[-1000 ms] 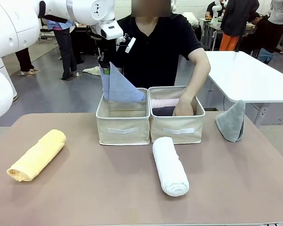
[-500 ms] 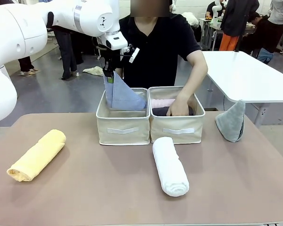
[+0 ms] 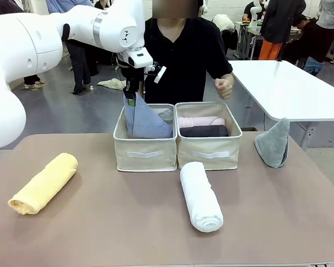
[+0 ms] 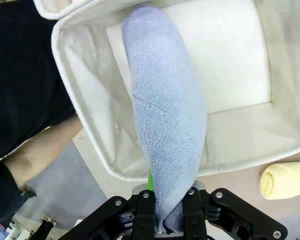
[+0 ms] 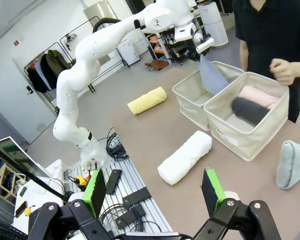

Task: Sort the towels based on their folding style.
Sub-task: Pick up one triangle-folded towel and place it in the left Fabric basket.

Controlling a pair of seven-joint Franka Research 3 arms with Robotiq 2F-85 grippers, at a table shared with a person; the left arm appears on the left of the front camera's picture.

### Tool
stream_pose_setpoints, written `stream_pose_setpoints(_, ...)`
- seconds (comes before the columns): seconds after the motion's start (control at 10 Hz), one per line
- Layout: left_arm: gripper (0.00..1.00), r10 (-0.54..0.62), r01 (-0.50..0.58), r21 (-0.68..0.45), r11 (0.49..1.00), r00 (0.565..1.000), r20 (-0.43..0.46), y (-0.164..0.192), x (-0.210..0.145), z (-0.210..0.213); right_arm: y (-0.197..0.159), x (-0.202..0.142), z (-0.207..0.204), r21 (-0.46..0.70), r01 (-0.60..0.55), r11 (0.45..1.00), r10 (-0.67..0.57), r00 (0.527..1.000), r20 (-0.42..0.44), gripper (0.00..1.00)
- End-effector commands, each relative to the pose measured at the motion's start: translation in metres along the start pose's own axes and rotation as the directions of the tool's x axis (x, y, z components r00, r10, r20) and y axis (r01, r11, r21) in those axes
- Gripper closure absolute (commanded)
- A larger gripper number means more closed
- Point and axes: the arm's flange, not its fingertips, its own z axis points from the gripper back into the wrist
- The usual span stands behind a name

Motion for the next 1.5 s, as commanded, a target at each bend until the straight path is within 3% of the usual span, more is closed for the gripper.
stream_pose_setpoints(0.0,0.83,0.014,-0.014,-0.029,0.999,1.000,-0.026,0.016,0.008,-0.002,-0.001,0.001,0.000,0.017,-0.010,1.000,0.010,1.000,0.005,0.00)
stream_pose_setpoints(0.9,0.83,-0.019,0.011,-0.102,0.995,0.996,-0.081,0.017,0.021,-0.036,-0.001,0.001,0.000,0.017,-0.010,1.000,0.010,1.000,0.005,0.00)
stream_pose_setpoints(1.0,0.24,-0.025,0.017,-0.096,0.995,0.996,-0.083,0.016,0.021,-0.034,-0.001,0.001,0.000,0.017,-0.010,1.000,0.010,1.000,0.005,0.00)
stream_pose_setpoints(1.1,0.24,-0.030,0.023,-0.088,0.996,0.996,-0.085,0.016,0.022,-0.032,-0.001,0.001,0.000,0.017,-0.010,1.000,0.010,1.000,0.005,0.00)
stream_pose_setpoints(1.2,0.00,-0.029,0.022,-0.083,0.996,0.996,-0.085,0.016,0.022,-0.029,-0.001,0.001,0.000,0.017,-0.010,1.000,0.010,1.000,0.005,0.00)
stream_pose_setpoints(1.3,0.20,-0.029,0.023,-0.080,0.997,0.996,-0.084,0.016,0.022,-0.028,-0.001,0.001,0.000,0.017,-0.010,1.000,0.010,1.000,0.005,0.00)
stream_pose_setpoints(1.4,0.00,-0.029,0.022,-0.078,0.997,0.996,-0.085,0.016,0.021,-0.027,-0.001,0.001,0.000,0.017,-0.010,1.000,0.010,1.000,0.005,0.00)
